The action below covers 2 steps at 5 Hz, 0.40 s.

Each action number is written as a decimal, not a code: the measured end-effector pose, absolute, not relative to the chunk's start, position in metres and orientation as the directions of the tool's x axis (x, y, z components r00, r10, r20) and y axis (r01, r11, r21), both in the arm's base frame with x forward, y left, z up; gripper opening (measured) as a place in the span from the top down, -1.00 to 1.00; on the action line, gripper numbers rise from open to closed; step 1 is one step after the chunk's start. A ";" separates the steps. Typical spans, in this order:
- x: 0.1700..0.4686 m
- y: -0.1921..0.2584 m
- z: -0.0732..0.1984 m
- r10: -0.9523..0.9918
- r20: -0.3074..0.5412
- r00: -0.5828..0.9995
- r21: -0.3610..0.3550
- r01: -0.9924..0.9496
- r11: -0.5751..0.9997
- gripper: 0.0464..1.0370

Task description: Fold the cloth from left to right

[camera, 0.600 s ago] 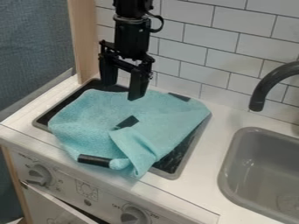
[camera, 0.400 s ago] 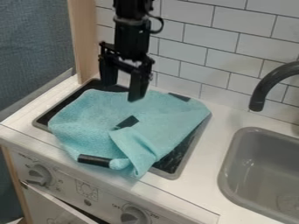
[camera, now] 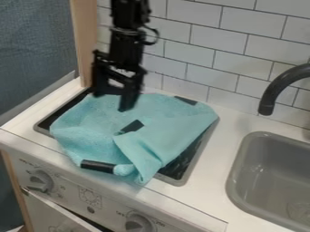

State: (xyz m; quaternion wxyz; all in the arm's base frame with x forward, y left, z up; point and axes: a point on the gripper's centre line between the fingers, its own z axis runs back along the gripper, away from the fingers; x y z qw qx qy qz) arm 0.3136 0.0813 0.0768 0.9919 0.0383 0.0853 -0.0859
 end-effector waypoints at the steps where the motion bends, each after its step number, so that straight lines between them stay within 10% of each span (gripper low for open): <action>1: 0.311 0.104 0.080 -0.110 -0.171 0.979 0.095 0.128 0.987 -0.92; 2: 0.310 0.130 0.084 -0.046 -0.142 0.989 0.127 0.064 0.990 -0.92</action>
